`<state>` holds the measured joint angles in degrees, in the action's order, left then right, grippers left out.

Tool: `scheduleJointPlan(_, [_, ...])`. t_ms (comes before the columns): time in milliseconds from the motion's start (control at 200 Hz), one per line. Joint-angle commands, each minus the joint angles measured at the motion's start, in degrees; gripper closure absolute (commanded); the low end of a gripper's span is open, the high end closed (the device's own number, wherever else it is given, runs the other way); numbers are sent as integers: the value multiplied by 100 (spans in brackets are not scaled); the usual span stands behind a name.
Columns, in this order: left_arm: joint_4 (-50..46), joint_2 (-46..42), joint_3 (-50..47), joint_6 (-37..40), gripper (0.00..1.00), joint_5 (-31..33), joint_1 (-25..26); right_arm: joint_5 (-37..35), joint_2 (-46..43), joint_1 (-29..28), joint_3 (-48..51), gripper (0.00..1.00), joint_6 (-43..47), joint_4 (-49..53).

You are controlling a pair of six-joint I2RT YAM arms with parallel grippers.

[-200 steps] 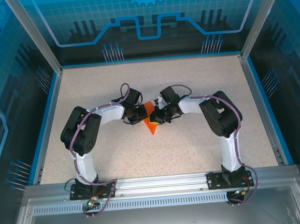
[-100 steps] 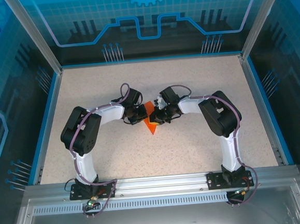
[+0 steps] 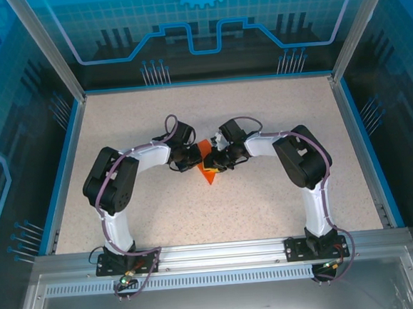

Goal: Fold a paper plane with a square sheet of paper (pick it up from the middle)
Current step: Third fold the triangle at the center of the table.

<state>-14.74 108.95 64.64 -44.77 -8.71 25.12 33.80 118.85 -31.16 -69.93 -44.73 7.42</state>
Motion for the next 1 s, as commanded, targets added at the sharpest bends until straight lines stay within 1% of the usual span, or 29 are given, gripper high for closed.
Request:
scheduleJointPlan(0, [-341, -492, -133, -137, 100, 189, -151, -229, 226, -82, -19, 75, 79, 291])
scheduleJointPlan(110, [-388, -828, -321, -242, 100, 308, -351, -243, 244, -77, -14, 70, 72, 297])
scheduleJointPlan(210, [-385, -1009, -433, -210, 99, 270, -396, -249, 231, -78, -12, 66, 77, 295])
scheduleJointPlan(300, [-210, -1096, -551, -208, 99, 45, -397, -244, 227, -83, -3, 64, 78, 295])
scheduleJointPlan(400, [25, -1137, -639, -155, 98, -307, -373, -268, 227, -80, 12, 64, 78, 317])
scheduleJointPlan(500, [193, -1083, -633, -45, 99, -578, -270, -302, 217, -78, 16, 69, 88, 350])
scheduleJointPlan(630, [405, -987, -659, -81, 100, -812, -155, -349, 209, -70, 23, 83, 99, 407])
scheduleJointPlan(740, [594, -876, -694, -145, 100, -995, -51, -387, 218, -74, 23, 88, 105, 458])
scheduleJointPlan(830, [570, -776, -666, -146, 100, -960, 65, -401, 233, -67, 15, 93, 105, 485])
scheduleJointPlan(995, [408, -621, -672, -202, 100, -764, 129, -409, 244, -70, 6, 100, 110, 515])
